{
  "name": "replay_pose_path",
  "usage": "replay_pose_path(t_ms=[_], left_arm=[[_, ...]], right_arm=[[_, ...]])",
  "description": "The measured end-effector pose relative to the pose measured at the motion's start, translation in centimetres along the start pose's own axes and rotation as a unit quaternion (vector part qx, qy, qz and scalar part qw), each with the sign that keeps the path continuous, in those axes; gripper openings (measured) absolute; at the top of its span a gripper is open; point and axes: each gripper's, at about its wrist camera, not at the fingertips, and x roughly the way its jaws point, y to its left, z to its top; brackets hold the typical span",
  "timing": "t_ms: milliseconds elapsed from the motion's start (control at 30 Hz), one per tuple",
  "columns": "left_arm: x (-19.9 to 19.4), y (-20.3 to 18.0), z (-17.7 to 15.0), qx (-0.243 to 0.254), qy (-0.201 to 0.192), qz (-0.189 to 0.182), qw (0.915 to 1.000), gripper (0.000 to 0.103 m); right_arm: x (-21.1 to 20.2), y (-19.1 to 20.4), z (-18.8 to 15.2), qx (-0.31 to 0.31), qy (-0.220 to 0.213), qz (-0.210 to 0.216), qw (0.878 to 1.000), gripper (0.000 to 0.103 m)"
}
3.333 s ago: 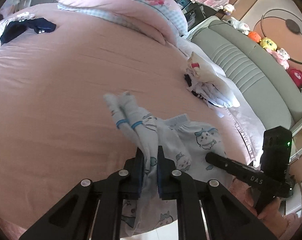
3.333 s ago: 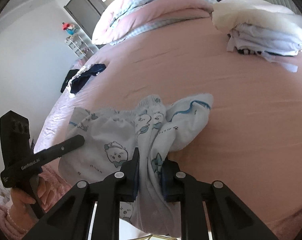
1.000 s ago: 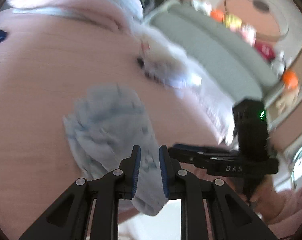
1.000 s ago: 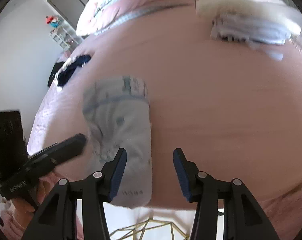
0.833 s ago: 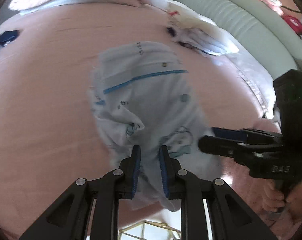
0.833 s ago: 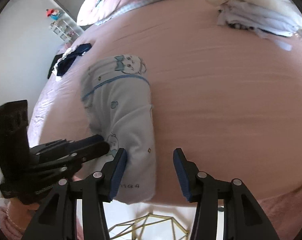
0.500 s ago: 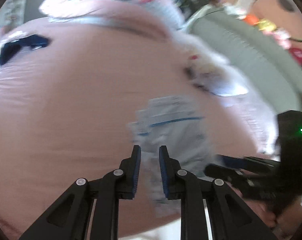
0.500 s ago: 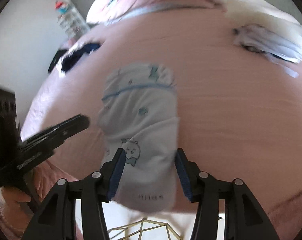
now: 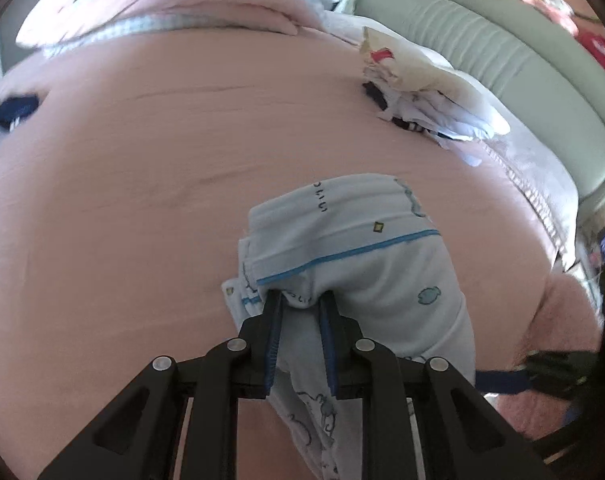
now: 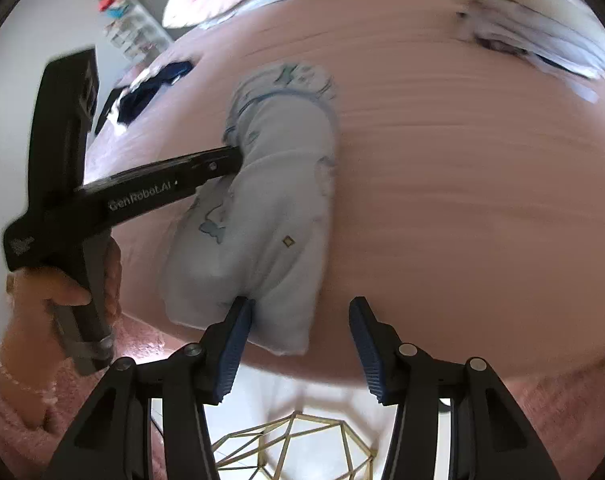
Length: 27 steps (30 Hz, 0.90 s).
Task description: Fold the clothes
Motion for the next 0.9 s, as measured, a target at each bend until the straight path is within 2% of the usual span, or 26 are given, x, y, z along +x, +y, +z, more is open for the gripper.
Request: replay_pose_path(t_ms=[67, 167, 333, 367, 433, 500, 567, 667, 700, 800, 867, 900], left_arm=[[-1.3, 0.8, -0.9, -0.010, -0.006, -0.005, 0.9999, 0.017], [-4.9, 0.8, -3.0, -0.013, -0.034, -0.029, 0.9989, 0.017], [-4.9, -2.5, -4.7, 0.040, -0.017, -0.063, 0.9971, 0.017], [-4.3, -2.8, -5.1, 0.052, -0.001, -0.048, 0.9975, 0.017], [-2.6, -2.9, -6.0, 0.071, 0.039, -0.004, 0.9967, 0.020], [-2.6, -2.0, -6.2, 0.050, 0.049, -0.009, 0.9975, 0.019], [-3.0, -1.2, -5.9, 0.037, 0.059, 0.019, 0.9974, 0.020], [-4.4, 0.0, -4.2, 0.006, 0.024, 0.019, 0.9995, 0.020], [-5.1, -0.1, -3.5, 0.001, 0.001, 0.006, 1.0000, 0.020], [-6.3, -2.7, -0.5, 0.039, -0.065, -0.050, 0.9958, 0.020], [-5.2, -4.8, 0.9, 0.069, -0.078, -0.085, 0.9909, 0.020], [-3.8, -5.5, 1.2, 0.078, -0.065, -0.089, 0.9908, 0.020]], right_arm=[[0.2, 0.5, 0.1, -0.020, 0.006, -0.017, 1.000, 0.050], [-2.0, -0.1, -0.1, -0.023, -0.002, -0.019, 1.000, 0.050], [-5.1, -1.1, 0.9, -0.006, -0.066, -0.013, 0.998, 0.051], [-4.7, -1.1, 1.2, -0.007, -0.073, -0.010, 0.997, 0.051], [-2.7, -1.6, 1.6, -0.018, -0.049, -0.025, 0.998, 0.051], [-1.0, -2.4, 0.8, -0.024, -0.016, -0.032, 0.999, 0.052], [-1.1, -3.0, 0.0, -0.022, -0.014, -0.021, 0.999, 0.052], [-2.2, -4.3, -0.4, 0.004, -0.025, 0.008, 1.000, 0.052], [-2.5, -4.7, -0.5, 0.012, -0.028, 0.016, 0.999, 0.052], [-2.0, -4.9, 0.2, 0.013, -0.035, 0.017, 0.999, 0.052], [-1.3, -4.8, 0.6, 0.009, -0.035, 0.023, 0.999, 0.052], [-0.8, -4.8, 0.7, 0.006, -0.032, 0.023, 0.999, 0.052]])
